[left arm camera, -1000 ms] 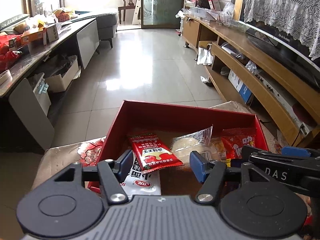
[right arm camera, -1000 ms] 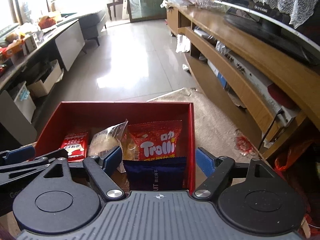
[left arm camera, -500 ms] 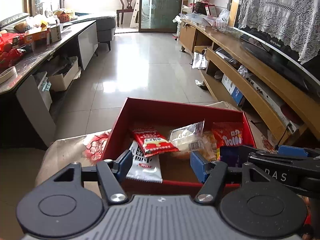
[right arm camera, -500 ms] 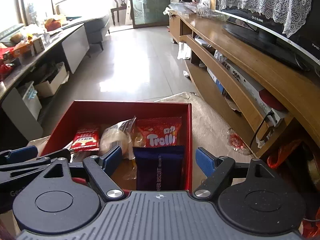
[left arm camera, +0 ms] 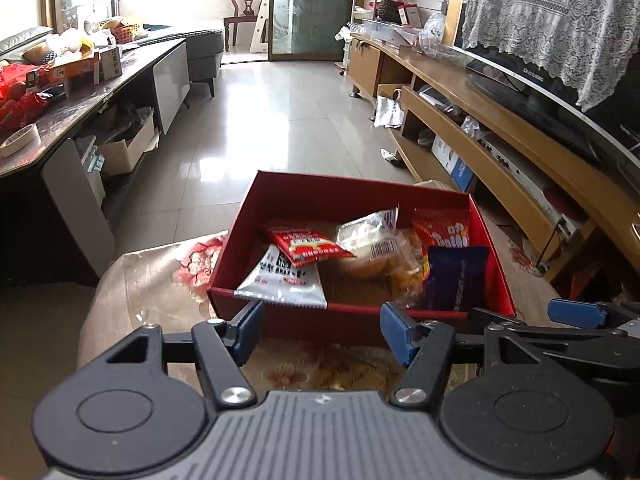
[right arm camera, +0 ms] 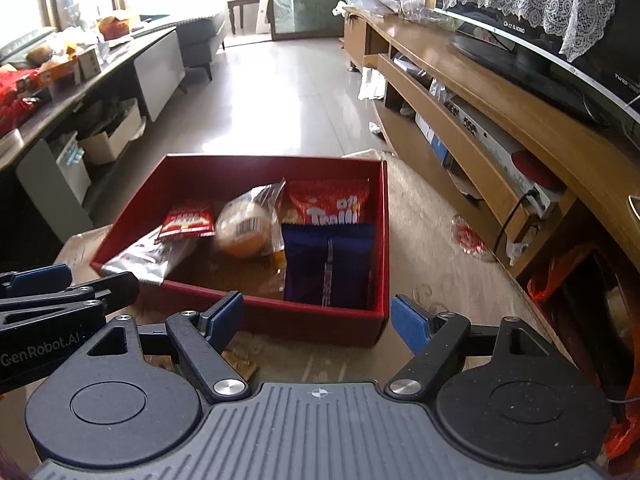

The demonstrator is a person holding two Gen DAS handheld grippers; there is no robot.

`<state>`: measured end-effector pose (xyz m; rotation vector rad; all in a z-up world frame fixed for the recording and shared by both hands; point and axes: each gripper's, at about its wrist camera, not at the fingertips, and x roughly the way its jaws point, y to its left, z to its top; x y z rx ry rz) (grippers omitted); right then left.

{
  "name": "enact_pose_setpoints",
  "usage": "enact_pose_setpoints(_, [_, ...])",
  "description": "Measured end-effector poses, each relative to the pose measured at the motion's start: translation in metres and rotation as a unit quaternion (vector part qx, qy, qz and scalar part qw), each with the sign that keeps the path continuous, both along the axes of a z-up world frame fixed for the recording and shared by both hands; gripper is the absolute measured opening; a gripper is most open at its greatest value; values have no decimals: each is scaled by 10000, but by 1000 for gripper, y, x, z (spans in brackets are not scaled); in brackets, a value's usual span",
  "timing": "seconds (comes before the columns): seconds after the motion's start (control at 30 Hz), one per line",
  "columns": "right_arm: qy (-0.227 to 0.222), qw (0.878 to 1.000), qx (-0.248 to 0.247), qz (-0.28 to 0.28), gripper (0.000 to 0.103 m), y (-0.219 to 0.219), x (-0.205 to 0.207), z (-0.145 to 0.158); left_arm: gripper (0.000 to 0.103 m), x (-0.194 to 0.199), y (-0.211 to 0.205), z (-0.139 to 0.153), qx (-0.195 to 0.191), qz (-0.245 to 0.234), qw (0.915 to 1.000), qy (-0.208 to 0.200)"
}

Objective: Organize snacks
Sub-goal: 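Move both open tools from the box to the loose snacks on the table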

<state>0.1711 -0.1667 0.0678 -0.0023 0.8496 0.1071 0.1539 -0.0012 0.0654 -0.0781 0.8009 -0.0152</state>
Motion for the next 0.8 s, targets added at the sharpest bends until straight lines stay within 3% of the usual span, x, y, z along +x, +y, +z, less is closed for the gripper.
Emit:
enact_pose_setpoints(0.47, [214,9997,-43,55,84,2,-32,-10,62,-35,-1,-10,58,-50,9998,168])
enact_pose_setpoints(0.8, [577,9977,-202,285,84,13,-56,-30,62,-63,10,-35,10,-146,9978,644])
